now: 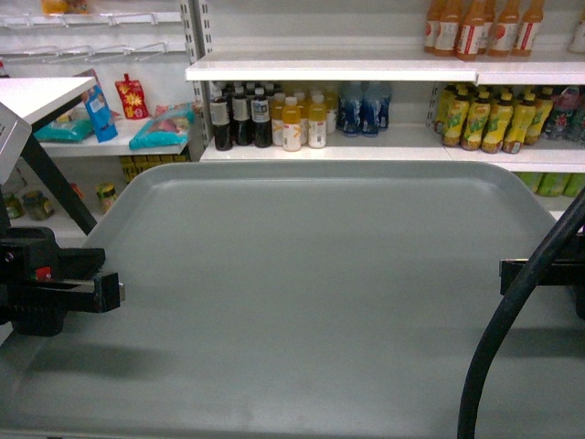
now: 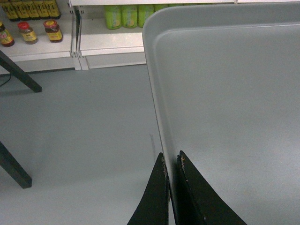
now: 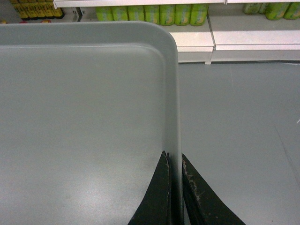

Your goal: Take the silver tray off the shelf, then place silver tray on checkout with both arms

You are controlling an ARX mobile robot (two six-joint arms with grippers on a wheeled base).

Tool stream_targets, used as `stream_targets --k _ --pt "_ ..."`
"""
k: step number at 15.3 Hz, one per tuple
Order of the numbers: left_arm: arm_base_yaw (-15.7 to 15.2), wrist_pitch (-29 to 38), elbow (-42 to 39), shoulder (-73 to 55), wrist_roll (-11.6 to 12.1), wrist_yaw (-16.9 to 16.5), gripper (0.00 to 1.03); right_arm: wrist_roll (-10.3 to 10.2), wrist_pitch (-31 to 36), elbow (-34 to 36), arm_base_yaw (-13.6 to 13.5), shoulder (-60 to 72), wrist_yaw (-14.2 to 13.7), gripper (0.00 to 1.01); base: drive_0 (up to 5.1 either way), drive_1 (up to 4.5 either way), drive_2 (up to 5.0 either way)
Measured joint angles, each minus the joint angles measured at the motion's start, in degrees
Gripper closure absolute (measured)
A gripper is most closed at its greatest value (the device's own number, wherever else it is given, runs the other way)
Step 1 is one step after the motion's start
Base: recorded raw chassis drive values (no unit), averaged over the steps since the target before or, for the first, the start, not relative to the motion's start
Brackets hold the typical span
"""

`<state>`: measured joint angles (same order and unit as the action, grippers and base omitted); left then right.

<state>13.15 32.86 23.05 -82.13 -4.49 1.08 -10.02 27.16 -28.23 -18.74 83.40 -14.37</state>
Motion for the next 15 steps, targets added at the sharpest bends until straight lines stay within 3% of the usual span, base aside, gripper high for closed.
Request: stream_targets --k 15 --pt "0.04 -0.17 0.02 0.0 0.02 -0.02 1.0 0.0 -0.33 0.02 0.0 0.04 0.04 0.98 0.1 -4.08 4.3"
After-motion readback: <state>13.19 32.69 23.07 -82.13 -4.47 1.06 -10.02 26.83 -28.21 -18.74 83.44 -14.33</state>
